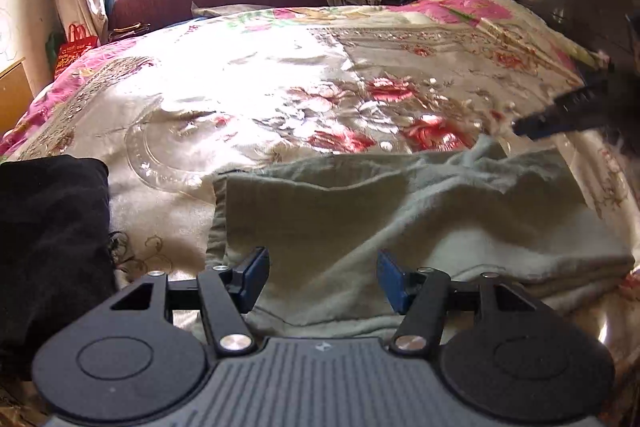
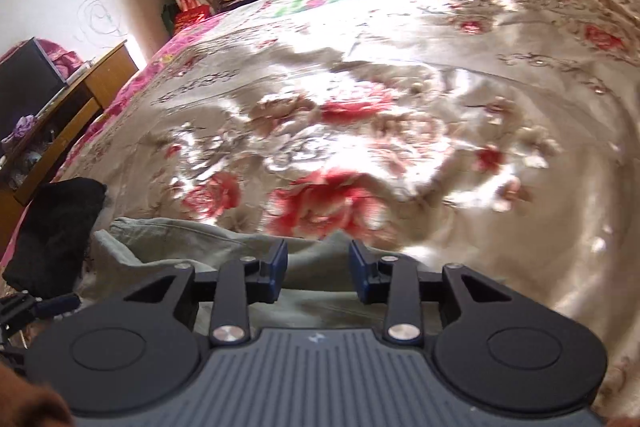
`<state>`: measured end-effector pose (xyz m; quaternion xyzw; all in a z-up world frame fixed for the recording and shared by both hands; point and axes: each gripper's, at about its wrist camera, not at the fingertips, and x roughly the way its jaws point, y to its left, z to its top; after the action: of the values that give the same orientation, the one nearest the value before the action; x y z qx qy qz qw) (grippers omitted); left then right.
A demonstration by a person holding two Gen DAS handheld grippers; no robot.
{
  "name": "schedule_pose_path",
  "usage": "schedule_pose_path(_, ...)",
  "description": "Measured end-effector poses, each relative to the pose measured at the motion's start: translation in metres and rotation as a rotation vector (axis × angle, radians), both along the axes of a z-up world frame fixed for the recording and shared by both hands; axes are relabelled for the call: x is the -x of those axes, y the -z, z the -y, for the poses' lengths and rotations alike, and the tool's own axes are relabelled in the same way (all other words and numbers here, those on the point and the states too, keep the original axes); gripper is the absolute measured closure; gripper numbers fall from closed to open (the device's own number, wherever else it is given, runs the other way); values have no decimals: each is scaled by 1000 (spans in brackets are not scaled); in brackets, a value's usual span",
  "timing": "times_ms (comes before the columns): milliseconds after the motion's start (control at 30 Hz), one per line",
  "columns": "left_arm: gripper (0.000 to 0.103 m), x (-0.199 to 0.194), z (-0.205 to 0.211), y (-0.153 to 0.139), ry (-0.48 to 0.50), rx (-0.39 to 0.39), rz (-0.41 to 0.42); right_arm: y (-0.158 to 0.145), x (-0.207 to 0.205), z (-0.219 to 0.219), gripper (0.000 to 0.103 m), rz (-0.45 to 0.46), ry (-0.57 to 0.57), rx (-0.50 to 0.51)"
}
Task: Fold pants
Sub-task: 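Lower the trousers onto the bed with the right tool, laying them flat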
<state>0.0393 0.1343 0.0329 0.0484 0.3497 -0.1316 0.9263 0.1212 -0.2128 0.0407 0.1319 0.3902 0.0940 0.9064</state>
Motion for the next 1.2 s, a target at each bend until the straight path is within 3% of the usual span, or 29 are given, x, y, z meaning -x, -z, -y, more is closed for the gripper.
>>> schedule_pose_path(67, 29, -6, 3, -4, -10, 17, 9, 5, 13, 24, 63, -21, 64, -11)
schedule_pose_path(233, 29, -12, 22, 3, 17, -25, -4, 37, 45, 60, 58, -104, 130, -76)
schedule_pose_path(333, 29, -16, 30, 10, 39, -49, -39, 58, 52, 71, 56, -144, 137, -244)
schedule_pose_path(433, 29, -20, 37, 13, 48, -84, -56, 71, 50, 73, 39, -120, 120, -362)
schedule_pose_path(500, 29, -21, 39, 14, 42, -111, -61, 76, 49, 75, 41, -110, 99, -377)
schedule_pose_path(567, 29, -21, 41, 13, 42, -122, -66, 76, 53, 84, 64, -117, 100, -413)
schedule_pose_path(600, 29, -20, 41, 13, 44, -123, -69, 78, 58, 90, 70, -139, 96, -472)
schedule_pose_path(733, 29, -20, 46, 14, 61, -124, -89, 87, 70, 99, 72, -102, 14, -703)
schedule_pose_path(800, 29, -22, 49, 16, 60, -133, -98, 104, 59, 92, 70, -161, 15, -703)
schedule_pose_path(833, 29, -23, 51, 16, 58, -142, -99, 113, 54, 87, 78, -184, 43, -706)
schedule_pose_path(900, 29, -22, 53, 16, 56, -158, -99, 114, 49, 83, 82, -180, 78, -735)
schedule_pose_path(933, 29, -22, 53, 15, 57, -165, -102, 106, 50, 83, 97, -159, 98, -715)
schedule_pose_path(1033, 29, -17, 62, 10, 96, -177, -97, 68, 67, 103, 99, -25, 136, -784)
schedule_pose_path(1100, 22, -15, 74, 11, 138, -165, -99, 38, 85, 121, 100, 76, 162, -696)
schedule_pose_path(1133, 20, -15, 81, 16, 152, -153, -116, 35, 89, 130, 100, 81, 180, -635)
schedule_pose_path(1200, 18, -16, 98, 30, 214, -168, -158, 51, 85, 144, 99, -30, 274, -506)
